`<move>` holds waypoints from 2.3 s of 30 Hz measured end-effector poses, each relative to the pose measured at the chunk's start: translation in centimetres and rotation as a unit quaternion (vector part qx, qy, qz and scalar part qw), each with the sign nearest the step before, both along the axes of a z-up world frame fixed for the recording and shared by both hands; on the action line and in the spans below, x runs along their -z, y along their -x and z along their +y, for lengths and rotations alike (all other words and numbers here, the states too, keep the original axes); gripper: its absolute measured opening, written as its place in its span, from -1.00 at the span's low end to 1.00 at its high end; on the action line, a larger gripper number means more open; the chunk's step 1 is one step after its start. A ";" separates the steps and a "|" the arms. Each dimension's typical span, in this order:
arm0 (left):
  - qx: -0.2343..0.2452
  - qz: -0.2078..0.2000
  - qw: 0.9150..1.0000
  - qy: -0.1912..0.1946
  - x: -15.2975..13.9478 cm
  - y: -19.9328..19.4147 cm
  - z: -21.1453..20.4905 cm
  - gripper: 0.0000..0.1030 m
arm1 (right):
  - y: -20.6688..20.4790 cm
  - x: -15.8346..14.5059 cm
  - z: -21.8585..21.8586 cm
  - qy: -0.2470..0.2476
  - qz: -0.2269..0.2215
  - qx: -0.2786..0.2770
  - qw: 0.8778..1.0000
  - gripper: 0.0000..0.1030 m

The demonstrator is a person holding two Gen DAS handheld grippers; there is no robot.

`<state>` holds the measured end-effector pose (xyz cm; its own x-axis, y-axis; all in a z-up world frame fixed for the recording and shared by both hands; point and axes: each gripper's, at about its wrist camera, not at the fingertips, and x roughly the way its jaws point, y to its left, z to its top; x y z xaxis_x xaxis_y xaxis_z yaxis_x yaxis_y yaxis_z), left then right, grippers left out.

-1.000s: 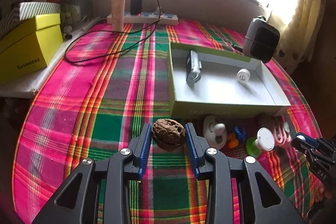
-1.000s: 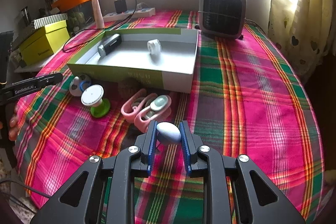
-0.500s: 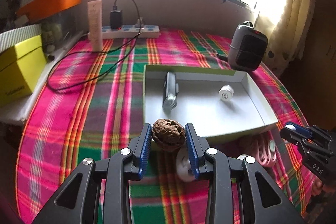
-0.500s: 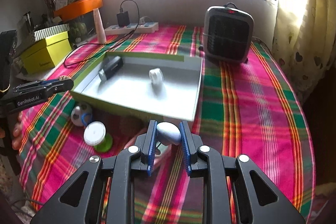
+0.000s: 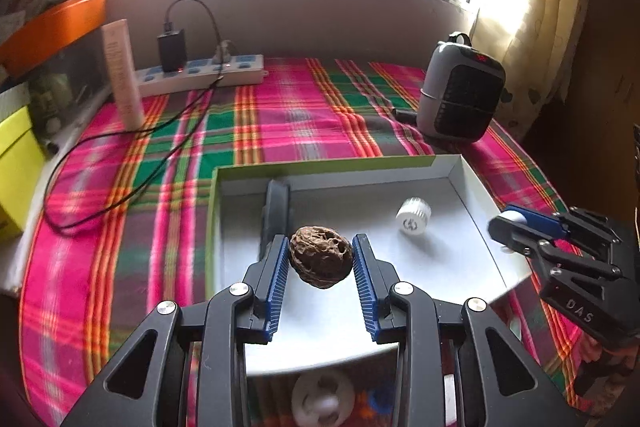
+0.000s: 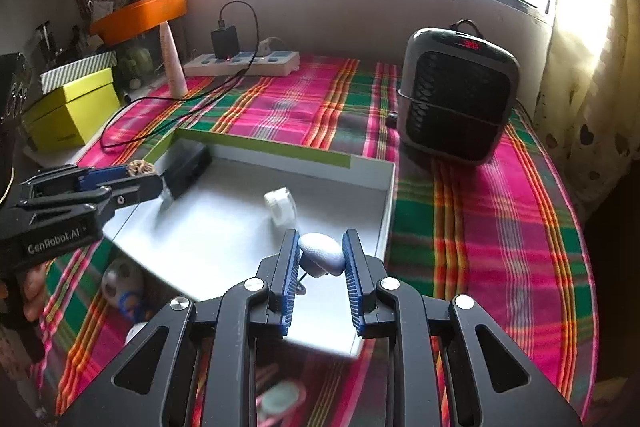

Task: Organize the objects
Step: 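Carry the walnut and the white knob over into the white box, then open both tools to release walnut and knob inside the box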

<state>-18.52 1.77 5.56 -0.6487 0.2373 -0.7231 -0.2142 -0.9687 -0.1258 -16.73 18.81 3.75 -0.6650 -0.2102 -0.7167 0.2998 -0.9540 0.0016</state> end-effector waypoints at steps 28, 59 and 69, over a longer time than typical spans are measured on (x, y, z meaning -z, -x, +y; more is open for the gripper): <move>0.017 -0.052 0.998 0.029 3.2 6.9 3.3 -0.41 | 7.0 2.8 -1.2 -0.034 -0.043 -0.028 0.998 -0.55; 0.019 -0.063 0.998 0.020 3.3 6.5 3.1 -0.27 | 6.5 2.7 -1.4 -0.042 -0.041 -0.014 0.998 -0.14; 0.009 -0.038 0.999 0.004 1.3 4.1 2.1 -0.20 | 4.2 1.2 -1.6 -0.044 -0.009 0.007 0.999 -0.13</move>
<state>-22.63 3.84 4.25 -0.5877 0.2420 -0.7721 -0.2216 -0.9659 -0.1340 -20.96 17.22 2.58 -0.6544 -0.1370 -0.7436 0.2876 -0.9546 -0.0772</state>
